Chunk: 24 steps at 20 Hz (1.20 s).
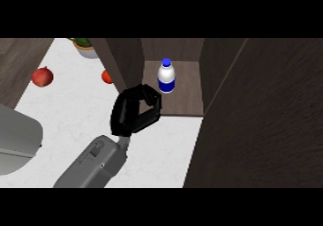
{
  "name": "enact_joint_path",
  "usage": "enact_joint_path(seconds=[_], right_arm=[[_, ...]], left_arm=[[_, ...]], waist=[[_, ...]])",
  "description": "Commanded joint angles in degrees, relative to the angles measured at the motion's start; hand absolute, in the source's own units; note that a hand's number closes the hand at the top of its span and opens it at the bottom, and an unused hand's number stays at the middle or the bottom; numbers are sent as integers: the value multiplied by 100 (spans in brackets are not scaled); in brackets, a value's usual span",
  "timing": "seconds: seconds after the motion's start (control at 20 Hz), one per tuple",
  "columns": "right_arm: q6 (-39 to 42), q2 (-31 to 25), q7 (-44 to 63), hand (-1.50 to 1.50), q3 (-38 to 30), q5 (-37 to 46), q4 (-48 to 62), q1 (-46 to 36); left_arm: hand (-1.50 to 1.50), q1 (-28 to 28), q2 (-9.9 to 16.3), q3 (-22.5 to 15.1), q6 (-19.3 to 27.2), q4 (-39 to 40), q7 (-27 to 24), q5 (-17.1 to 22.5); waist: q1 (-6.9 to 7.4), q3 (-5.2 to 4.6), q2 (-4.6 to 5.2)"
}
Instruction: Pick up the bottled water, place it into the cabinet and close the cabinet
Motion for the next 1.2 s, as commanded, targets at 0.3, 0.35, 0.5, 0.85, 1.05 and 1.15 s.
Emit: enact_joint_path(seconds=[0.3,0.35,0.5,0.85,1.05,1.15], right_arm=[[-98,272,1225,150,1171,93,-802,-153],[-40,343,1058,150,1487,485,-458,-277],[-205,676,1787,150,1757,461,-441,-862],[-368,1640,2314,150,2509,696,378,-1922],[-693,1999,2396,150,2509,931,1312,-3231],[-1088,1998,2012,150,2856,1396,1723,-3367]], left_arm=[[150,2283,1127,-309,349,-2782,224,-265],[150,2190,1252,-106,236,-2878,432,-205],[150,2876,1424,-156,34,-3185,34,-276],[150,3566,1929,432,-159,-3940,28,13],[150,3845,1906,411,-345,-3885,-84,40],[150,3839,2164,918,-795,-3719,-136,408]], waist=[[-46,-5,29],[-101,-2,45],[-80,-7,52],[-22,-13,40],[44,-16,62],[2,-15,55]])
